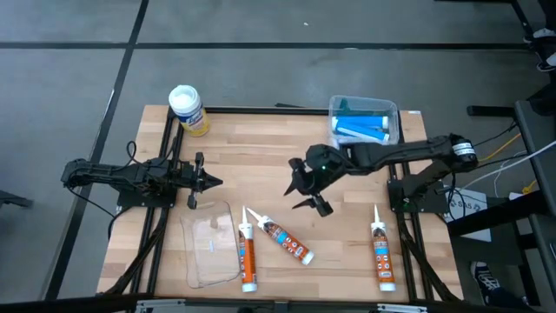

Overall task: Pick & place silicon tubes, Sealant and Lysol wipes
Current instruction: Move the transparent bin to the center of the table

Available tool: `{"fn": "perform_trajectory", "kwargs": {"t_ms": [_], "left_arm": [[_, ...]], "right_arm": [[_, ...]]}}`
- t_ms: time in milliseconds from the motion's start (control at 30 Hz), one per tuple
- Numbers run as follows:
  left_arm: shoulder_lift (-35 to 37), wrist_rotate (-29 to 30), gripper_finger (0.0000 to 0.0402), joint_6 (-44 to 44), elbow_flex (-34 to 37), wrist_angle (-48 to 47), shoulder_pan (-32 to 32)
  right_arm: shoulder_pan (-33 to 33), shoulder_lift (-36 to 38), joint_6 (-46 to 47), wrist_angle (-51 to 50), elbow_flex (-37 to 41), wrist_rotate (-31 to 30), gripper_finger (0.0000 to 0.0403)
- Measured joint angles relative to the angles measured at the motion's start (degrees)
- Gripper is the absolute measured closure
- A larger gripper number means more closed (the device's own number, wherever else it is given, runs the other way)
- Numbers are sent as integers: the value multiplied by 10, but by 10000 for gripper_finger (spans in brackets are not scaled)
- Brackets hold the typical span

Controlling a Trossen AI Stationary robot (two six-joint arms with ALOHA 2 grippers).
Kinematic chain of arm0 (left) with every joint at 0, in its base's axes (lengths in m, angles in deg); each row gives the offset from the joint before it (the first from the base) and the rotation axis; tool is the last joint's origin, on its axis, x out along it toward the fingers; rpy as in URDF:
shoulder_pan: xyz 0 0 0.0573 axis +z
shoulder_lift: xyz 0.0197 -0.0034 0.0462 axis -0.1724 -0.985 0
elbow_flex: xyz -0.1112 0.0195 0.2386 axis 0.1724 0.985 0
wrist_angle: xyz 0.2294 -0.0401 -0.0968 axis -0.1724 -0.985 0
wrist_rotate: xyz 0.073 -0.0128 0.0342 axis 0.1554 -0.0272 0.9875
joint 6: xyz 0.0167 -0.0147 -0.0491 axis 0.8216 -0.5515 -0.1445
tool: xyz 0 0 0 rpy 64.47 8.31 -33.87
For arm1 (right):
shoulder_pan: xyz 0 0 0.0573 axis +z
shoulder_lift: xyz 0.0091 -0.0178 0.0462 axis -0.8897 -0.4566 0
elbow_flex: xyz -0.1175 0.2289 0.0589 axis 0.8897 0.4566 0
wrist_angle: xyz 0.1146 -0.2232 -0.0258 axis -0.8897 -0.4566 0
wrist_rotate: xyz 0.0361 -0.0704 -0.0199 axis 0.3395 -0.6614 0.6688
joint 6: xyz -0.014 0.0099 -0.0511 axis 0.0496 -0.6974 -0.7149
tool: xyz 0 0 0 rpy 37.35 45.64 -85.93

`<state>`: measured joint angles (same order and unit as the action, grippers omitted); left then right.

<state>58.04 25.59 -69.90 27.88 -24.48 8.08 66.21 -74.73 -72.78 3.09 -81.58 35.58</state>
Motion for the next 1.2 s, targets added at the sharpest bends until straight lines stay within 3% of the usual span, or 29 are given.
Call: {"fn": "perform_trajectory", "kwargs": {"t_ms": [267,467,633,900,1033,1200], "left_arm": [[0,0,390,0,0,0,0],[0,0,393,-13,0,3,0],[0,-34,389,-260,0,11,-3],[0,-10,392,-404,-1,35,-3],[-7,-112,387,-383,-26,58,-6],[-62,-152,366,-350,-102,15,-32]], "right_arm": [[37,0,62,81,-2,-5,192],[48,0,102,111,-2,-105,192],[48,0,132,112,-2,-157,192],[47,0,137,114,-2,-202,192],[47,0,138,112,-2,-202,192],[47,-1,155,101,2,-202,192]]}}
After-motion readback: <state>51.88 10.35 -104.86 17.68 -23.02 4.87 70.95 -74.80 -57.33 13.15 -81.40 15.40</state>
